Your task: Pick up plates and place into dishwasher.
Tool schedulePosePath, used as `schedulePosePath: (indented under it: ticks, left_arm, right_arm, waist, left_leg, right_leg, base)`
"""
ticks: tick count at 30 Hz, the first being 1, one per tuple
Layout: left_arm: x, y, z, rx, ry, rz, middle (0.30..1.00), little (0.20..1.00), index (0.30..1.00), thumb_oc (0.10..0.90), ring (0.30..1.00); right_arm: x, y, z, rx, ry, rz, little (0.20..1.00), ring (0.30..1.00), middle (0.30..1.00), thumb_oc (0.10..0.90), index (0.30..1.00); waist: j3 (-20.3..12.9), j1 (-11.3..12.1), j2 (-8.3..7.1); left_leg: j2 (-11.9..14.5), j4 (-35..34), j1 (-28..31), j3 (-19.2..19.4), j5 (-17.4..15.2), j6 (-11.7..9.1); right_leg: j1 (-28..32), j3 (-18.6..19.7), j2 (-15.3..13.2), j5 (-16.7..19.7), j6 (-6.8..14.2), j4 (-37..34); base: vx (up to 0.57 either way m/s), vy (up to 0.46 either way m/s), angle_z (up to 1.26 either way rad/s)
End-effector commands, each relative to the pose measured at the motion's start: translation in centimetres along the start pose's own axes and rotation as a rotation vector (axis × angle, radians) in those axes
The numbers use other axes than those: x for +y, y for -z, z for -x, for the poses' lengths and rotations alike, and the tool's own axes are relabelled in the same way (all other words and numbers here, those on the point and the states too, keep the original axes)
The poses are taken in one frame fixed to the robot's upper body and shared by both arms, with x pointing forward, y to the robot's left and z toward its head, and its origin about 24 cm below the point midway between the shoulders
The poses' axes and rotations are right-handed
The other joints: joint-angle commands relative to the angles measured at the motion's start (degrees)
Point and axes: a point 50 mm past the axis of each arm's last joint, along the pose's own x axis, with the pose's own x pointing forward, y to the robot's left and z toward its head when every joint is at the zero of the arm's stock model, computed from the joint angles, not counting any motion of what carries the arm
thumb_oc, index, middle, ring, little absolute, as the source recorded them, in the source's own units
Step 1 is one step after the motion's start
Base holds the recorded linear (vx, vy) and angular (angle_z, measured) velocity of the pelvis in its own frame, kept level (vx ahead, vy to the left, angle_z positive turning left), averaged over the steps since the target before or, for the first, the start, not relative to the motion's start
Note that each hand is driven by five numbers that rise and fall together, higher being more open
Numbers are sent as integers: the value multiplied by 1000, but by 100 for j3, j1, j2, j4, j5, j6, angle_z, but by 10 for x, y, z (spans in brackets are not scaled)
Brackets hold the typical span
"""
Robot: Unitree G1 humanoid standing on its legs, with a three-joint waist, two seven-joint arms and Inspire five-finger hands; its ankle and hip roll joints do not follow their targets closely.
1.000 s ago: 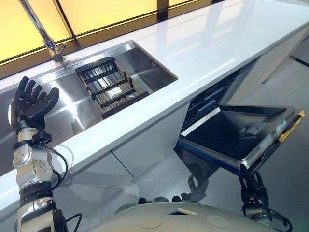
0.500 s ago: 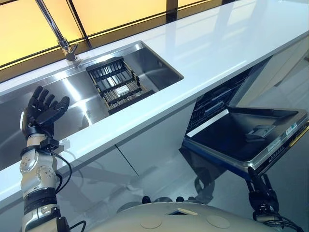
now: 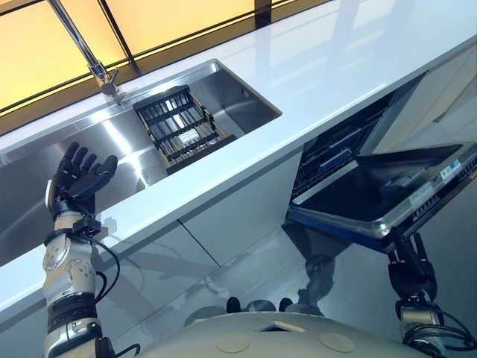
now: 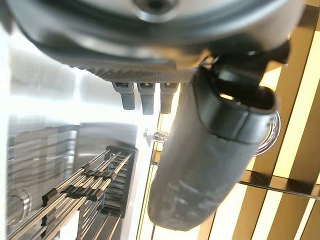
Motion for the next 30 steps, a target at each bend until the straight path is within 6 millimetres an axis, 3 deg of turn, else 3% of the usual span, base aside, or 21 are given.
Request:
schedulePosePath:
  ticks: [1, 7, 12, 15, 18, 23, 27, 30]
  left_arm:
    - [-25, -52, -13, -203, 142, -75, 900, 900, 900, 800, 900]
    - [-34, -50, -15, -180, 165, -82, 900, 900, 900, 800, 900]
    - [-43, -52, -19, -160, 184, -90, 900, 900, 900, 800, 900]
    - [-41, -53, -20, -150, 182, -91, 900, 900, 900, 800, 900]
    - [-39, -51, -21, -142, 179, -70, 900, 900, 900, 800, 900]
    - [-31, -46, -18, -144, 173, -23, 900, 900, 900, 800, 900]
    - [-24, -43, -12, -165, 164, -27, 900, 900, 900, 800, 900]
    - [-20, -42, -10, -191, 150, -32, 900, 900, 900, 800, 900]
  right_arm:
    - [201, -60, -53, -285, -809, -125, 900, 900, 900, 800, 900]
    - [245, -64, -54, -249, -901, -102, 900, 900, 900, 800, 900]
    - [293, -82, -55, -263, -943, -158, 900, 900, 900, 800, 900]
    - [320, -79, -42, -241, -1080, -225, 900, 900, 900, 800, 900]
    - [331, -65, -34, -210, -1162, -152, 900, 900, 900, 800, 900]
    - [318, -44, -27, -224, -1160, 64, 900, 900, 900, 800, 900]
    - [281, -38, -24, -283, -1074, 225, 900, 900, 900, 800, 900]
    - [254, -46, -20, -375, -981, 328, 900, 900, 900, 800, 900]
  waist:
    - [-659, 539, -50]
    - [-745, 681, -134]
    - [-788, 848, -205]
    - [-813, 916, -244]
    - [-827, 956, -280]
    - [-837, 919, -351]
    - [-846, 772, -388]
    - [-835, 589, -407]
  left_leg:
    - [-285, 60, 42, -160, -358, 76]
    - [-299, 90, 60, -267, -358, 65]
    - [-319, 90, 107, -375, -358, 54]
    - [-319, 91, 99, -407, -362, 37]
    - [-308, 97, 71, -436, -362, 21]
    - [-279, 75, 19, -401, -365, 40]
    - [-257, 64, -18, -271, -373, 79]
    - [-228, 65, -31, -96, -406, 114]
  right_leg:
    - [-185, -143, 67, -640, 92, 716]
    - [-134, -213, 79, -645, 63, 699]
    - [-51, -278, 107, -587, 49, 599]
    - [-34, -291, 118, -575, 52, 553]
    - [-29, -289, 129, -613, 41, 563]
    - [-87, -251, 161, -673, 24, 600]
    - [-176, -156, 183, -693, 54, 649]
    - [-258, -19, 195, -711, 90, 712]
  base:
    - [64, 4, 0]
    - [77, 3, 13]
    - [72, -14, 21]
    - [19, -6, 4]
    - [0, 0, 0]
    - [-111, -14, -1]
    - [-162, -38, -2]
    - [-163, -32, -4]
